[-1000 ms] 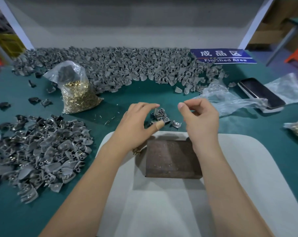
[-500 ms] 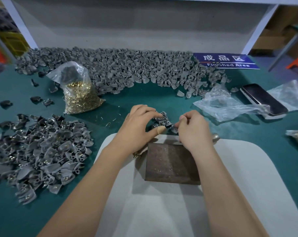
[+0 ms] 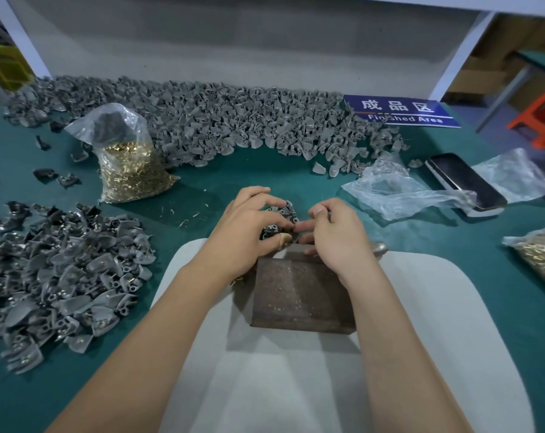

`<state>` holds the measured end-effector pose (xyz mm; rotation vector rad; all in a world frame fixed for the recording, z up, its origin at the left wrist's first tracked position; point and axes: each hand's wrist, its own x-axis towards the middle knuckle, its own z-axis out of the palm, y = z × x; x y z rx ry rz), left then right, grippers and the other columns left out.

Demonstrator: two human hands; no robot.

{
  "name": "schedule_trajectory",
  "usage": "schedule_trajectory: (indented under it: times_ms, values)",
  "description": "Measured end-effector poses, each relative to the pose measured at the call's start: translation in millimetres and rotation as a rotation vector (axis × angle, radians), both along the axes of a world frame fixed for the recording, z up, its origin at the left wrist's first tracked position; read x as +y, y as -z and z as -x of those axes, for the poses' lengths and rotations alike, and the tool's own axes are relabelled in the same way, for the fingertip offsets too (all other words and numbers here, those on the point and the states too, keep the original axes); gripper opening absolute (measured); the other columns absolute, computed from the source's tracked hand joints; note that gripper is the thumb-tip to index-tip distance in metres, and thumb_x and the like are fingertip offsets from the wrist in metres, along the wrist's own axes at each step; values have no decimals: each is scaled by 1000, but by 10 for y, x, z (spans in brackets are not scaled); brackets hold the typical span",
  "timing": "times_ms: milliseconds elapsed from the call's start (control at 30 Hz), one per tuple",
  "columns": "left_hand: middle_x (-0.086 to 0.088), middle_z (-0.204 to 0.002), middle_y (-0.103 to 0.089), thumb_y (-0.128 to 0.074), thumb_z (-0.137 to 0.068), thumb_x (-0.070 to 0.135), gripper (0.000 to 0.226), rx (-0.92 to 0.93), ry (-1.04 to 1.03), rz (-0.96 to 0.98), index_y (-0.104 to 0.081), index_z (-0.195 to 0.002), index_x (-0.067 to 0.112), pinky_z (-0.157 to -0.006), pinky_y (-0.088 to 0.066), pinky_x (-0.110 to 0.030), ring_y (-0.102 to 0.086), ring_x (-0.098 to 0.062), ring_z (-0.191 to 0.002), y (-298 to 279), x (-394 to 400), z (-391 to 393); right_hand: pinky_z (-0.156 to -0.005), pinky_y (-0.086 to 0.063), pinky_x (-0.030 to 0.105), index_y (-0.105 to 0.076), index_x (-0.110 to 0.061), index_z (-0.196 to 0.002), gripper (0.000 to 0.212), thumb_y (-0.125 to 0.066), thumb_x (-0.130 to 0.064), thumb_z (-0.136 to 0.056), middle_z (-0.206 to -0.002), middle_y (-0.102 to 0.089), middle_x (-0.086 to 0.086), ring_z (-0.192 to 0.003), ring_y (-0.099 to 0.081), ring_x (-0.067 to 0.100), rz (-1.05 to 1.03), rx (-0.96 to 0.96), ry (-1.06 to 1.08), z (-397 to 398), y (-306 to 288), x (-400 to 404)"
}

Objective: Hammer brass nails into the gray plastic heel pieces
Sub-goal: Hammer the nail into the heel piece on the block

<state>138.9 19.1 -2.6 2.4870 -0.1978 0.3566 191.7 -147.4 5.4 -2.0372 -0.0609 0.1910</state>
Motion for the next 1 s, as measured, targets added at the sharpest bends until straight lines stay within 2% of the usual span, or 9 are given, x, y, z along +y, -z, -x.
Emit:
schedule_trajectory:
  times_ms: [167, 300, 433, 533, 600, 667, 867, 933, 1000]
  values:
    - [5, -129, -64, -77, -84, 13, 21, 10, -1, -2, -80, -102, 22, -112, -35, -46, -38, -24, -138, -15, -4, 12, -65, -64, 46, -54, -23, -96, 21, -38, -23, -109, -79, -77, -2, -66, -74, 18, -33, 0, -15, 11, -5, -19]
    - [5, -128, -64, -76, -85, 12, 17, -3, 26, -34, -78, -100, 21, -111, -37, -46, -39, -23, -137, -8, 8, 4, -56, -58, 35, -54, -24, -96, 19, -40, -23, -108, -80, -77, -1, -66, -73, 15, -93, -21, 5, 36, -21, -28]
    - [12, -123, -65, -66, -94, 16, 16, -132, -47, 105, -64, -106, 28, -110, -38, -32, -43, -10, -133, 0, -11, 4, -53, -55, 29, -56, -23, -95, 16, -46, -20, -107, -88, -73, 0, -65, -70, 11, -227, -95, 88, 81, -57, -50]
    - [19, -113, -62, -56, -100, 22, 17, -163, -176, 271, -52, -110, 35, -95, -46, -25, -53, 2, -118, -24, -73, 20, -58, -60, 32, -65, -18, -93, 11, -62, -10, -100, -87, -71, 4, -74, -72, 14, -326, -216, 94, 119, -99, -82]
    - [21, -105, -61, -58, -99, 23, 17, -185, -211, 296, -53, -109, 35, -87, -45, -19, -56, 2, -109, -34, -90, 35, -62, -62, 34, -70, -18, -90, 14, -71, -4, -93, -84, -72, 3, -79, -70, 15, -356, -283, 33, 143, -131, -78]
    - [20, -101, -61, -63, -96, 22, 17, -214, -206, 282, -58, -109, 32, -84, -42, -13, -55, 2, -105, -53, -92, 52, -62, -62, 30, -75, -23, -89, 20, -76, -3, -89, -80, -73, -3, -78, -69, 11, -376, -316, -35, 170, -168, -62]
    - [15, -100, -64, -68, -94, 19, 16, -190, -178, 304, -67, -109, 26, -80, -37, -8, -56, 4, -100, -77, -155, 99, -63, -60, 25, -76, -25, -98, 26, -70, 0, -94, -87, -76, -6, -82, -73, 10, -352, -305, -69, 222, -199, -55]
    - [14, -101, -65, -68, -93, 19, 17, -176, -163, 321, -66, -108, 27, -80, -37, -7, -58, 2, -102, -79, -158, 90, -62, -62, 31, -74, -33, -95, 30, -69, -4, -95, -87, -75, -12, -84, -71, 9, -299, -325, -44, 210, -195, -55]
    - [14, -101, -65, -69, -92, 20, 18, -187, -162, 322, -65, -107, 29, -80, -39, -9, -60, -2, -103, -79, -147, 68, -69, -62, 39, -73, -34, -94, 27, -70, -8, -94, -89, -73, -14, -88, -68, 7, -212, -381, -43, 183, -182, -49]
